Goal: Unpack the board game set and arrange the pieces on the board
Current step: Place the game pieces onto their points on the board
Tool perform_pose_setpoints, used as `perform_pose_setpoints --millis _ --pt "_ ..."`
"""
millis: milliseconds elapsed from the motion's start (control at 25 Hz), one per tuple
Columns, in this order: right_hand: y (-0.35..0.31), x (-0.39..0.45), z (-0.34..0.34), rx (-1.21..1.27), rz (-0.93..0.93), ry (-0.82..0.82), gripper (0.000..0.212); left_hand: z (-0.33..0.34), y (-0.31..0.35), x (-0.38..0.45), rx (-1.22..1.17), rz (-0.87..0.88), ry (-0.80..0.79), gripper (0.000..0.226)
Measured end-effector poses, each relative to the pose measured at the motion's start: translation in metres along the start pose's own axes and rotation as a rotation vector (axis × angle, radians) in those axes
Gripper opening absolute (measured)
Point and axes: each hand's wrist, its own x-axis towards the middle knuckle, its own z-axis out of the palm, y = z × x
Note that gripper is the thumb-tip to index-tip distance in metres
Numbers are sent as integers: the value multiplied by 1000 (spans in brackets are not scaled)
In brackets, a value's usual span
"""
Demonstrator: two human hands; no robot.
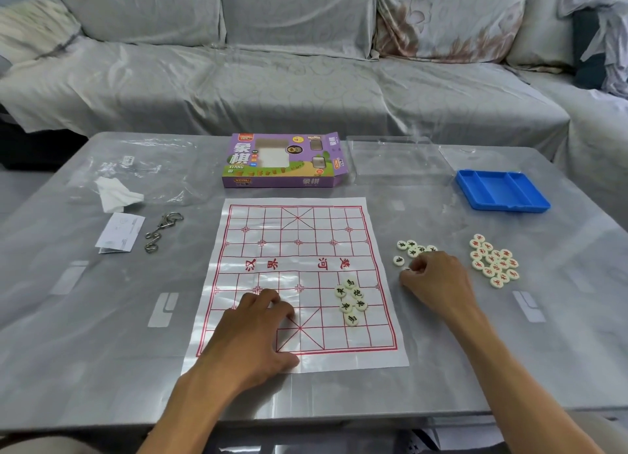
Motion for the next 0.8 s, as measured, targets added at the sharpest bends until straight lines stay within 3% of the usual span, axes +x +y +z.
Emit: perform_pose_setpoints --millis 200,360,520,800 --pt "-31 -23 21 27 -238 -102 16 1 -1 2 9 4 -6 61" --pt "-17 -7 21 13 -207 144 17 3 -2 2 6 6 4 62" --pt "-7 -2 28 -31 -254 72 22 2 -2 2 5 9 -1 60" --pt "-10 -12 15 127 -118 75 13 2 -2 2 18 5 -3 61"
